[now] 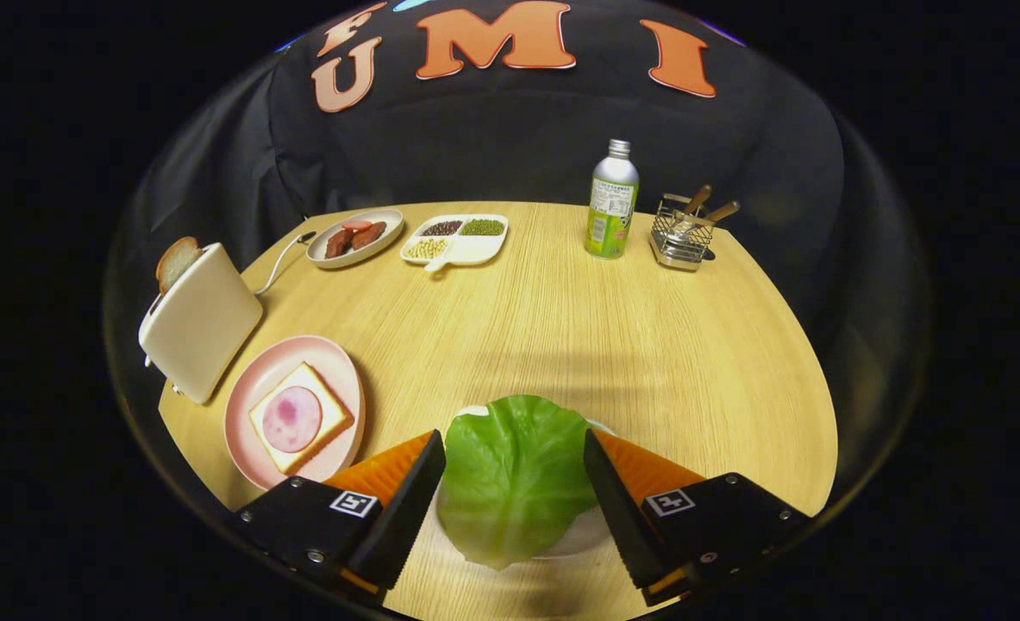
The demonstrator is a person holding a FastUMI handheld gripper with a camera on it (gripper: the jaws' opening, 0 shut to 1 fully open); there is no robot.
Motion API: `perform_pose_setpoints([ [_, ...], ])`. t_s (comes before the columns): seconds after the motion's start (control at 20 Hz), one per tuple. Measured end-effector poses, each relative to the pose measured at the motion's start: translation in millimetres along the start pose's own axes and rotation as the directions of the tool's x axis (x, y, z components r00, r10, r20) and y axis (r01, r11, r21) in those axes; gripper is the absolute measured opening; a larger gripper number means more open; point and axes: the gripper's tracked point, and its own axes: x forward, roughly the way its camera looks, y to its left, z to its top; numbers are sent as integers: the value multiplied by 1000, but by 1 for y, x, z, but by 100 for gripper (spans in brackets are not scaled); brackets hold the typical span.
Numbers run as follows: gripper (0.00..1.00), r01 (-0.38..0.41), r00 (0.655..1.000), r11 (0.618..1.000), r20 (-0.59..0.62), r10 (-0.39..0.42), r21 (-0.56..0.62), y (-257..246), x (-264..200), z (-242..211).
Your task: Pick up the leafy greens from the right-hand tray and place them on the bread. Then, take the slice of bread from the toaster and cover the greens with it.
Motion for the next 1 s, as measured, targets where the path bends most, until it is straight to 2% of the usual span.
perform_pose_setpoints([
  [0.3, 97, 3, 992, 1000, -126, -5, -19, 0, 22, -30],
  [0.5, 97, 37, 987, 997, -157, -46, -61, -6, 28, -41],
  [0.75, 95, 12, 986, 1000, -164, -14, -13, -4, 30, -43],
  [0.85, 90, 8, 988, 1000, -157, -10, -14, -3, 31, -43],
  [0.95, 78, 12, 989, 1000, -146, -13, -5, -5, 31, -41],
  [1.0, 65, 19, 990, 1000, -142, -18, 4, -7, 33, -39],
])
